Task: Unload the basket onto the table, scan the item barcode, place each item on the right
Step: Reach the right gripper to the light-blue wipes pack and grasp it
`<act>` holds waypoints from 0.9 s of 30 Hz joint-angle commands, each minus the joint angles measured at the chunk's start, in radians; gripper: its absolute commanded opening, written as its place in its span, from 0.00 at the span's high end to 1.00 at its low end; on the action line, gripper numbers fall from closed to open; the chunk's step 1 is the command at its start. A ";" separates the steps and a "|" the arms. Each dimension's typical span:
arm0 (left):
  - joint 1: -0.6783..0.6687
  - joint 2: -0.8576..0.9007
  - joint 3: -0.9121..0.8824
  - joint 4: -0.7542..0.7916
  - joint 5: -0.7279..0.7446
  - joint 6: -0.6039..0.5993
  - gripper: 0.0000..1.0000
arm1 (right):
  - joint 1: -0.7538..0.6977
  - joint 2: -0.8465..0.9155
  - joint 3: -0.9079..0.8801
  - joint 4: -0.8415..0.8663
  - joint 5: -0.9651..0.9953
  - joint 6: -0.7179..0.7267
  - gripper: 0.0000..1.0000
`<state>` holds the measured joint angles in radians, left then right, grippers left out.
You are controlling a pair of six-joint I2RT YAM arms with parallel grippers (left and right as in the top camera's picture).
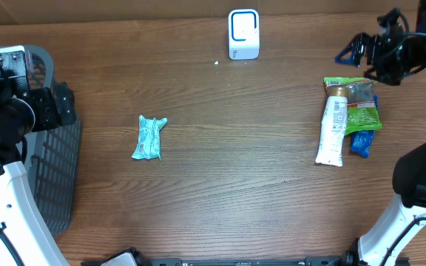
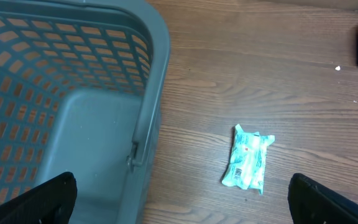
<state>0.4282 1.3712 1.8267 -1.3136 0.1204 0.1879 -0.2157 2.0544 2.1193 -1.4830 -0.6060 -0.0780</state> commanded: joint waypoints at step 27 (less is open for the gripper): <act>0.003 0.003 0.013 0.001 0.007 0.018 0.00 | 0.667 0.138 0.007 0.309 0.097 0.229 0.14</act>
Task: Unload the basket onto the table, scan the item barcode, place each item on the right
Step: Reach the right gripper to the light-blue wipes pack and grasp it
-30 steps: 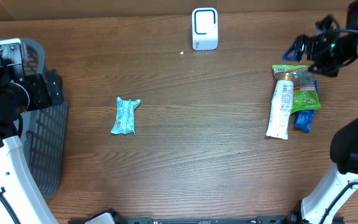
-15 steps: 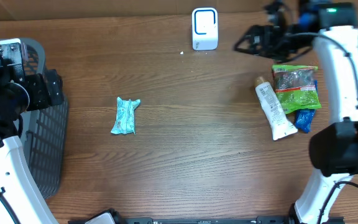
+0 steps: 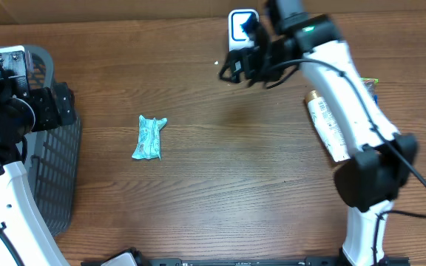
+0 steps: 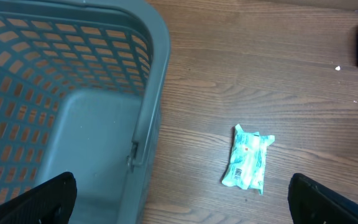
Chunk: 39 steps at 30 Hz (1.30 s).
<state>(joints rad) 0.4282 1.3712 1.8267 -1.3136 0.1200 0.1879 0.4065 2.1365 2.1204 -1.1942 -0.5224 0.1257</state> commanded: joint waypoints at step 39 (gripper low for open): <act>0.003 0.003 0.013 0.001 0.007 0.018 0.00 | 0.283 0.258 -0.027 0.310 0.028 0.206 0.25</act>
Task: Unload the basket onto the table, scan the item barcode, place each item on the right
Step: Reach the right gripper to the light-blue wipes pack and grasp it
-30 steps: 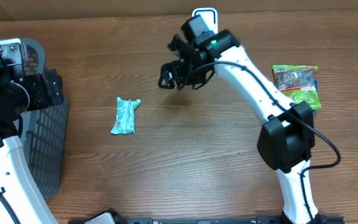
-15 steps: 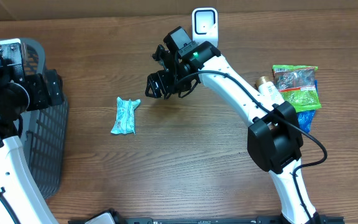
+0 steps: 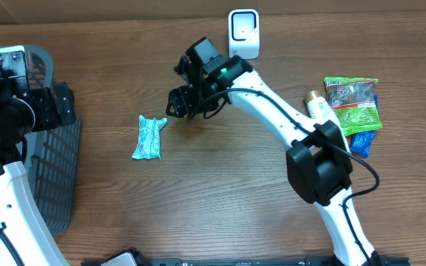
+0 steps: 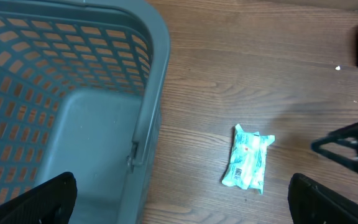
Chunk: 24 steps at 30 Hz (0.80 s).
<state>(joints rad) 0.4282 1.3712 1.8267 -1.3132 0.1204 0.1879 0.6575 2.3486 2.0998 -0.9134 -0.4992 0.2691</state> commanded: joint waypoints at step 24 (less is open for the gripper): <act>0.003 0.003 0.013 0.001 0.007 0.018 0.00 | 0.201 0.184 -0.007 0.243 0.140 0.178 0.50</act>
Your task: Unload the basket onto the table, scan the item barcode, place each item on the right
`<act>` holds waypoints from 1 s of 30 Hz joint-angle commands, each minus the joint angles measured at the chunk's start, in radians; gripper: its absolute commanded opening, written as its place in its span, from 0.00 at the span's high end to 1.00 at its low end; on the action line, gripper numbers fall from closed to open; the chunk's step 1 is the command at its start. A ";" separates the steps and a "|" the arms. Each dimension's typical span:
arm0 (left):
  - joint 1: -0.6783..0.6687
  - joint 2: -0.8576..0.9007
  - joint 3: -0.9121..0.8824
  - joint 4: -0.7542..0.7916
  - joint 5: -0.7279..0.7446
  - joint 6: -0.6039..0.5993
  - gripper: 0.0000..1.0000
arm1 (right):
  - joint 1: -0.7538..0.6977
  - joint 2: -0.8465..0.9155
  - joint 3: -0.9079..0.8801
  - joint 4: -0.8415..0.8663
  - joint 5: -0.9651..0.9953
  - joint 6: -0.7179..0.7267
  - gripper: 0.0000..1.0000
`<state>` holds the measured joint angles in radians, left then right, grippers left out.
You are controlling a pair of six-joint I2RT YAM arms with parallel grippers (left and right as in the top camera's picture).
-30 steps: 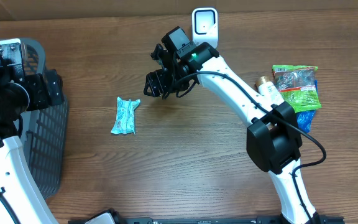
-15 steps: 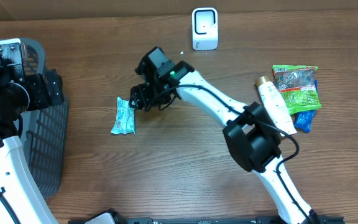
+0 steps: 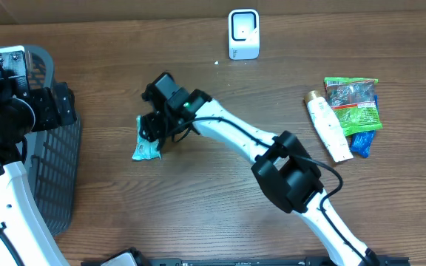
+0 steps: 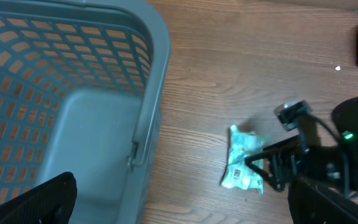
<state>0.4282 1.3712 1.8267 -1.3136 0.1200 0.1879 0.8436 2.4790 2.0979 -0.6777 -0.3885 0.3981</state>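
Note:
The item, a crumpled teal packet (image 3: 146, 143) with a barcode label, lies on the wooden table left of centre and also shows in the left wrist view (image 4: 240, 167). My right gripper (image 3: 154, 130) has reached across and is down on the packet's right upper side (image 4: 267, 168), its fingers open and touching it. The white barcode scanner (image 3: 243, 33) stands at the table's far edge. My left gripper (image 4: 179, 214) hangs open above the basket's edge, holding nothing.
A grey plastic basket (image 3: 59, 166) stands at the left edge under my left arm (image 4: 151, 93). At the right lie a white tube (image 3: 329, 128), a green bag (image 3: 355, 103) and a blue packet (image 3: 362, 142).
My right gripper went from above the table to the right of the packet down onto the packet itself. The packet's top has shifted slightly. The left arm is unchanged.
My right gripper began at the far right above the pile of items. Then it was near the scanner, and the white tube lay shifted. Later it hung just right of the teal packet, and now it is on it. My left arm stayed still.

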 commanded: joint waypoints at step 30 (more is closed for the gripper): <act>0.003 0.003 0.013 0.001 0.007 0.018 0.00 | -0.356 -0.078 0.021 -0.673 -0.048 -0.720 0.36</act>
<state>0.4282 1.3712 1.8267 -1.3136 0.1200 0.1879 0.5087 2.4538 2.1017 -1.3384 -0.4057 -0.2489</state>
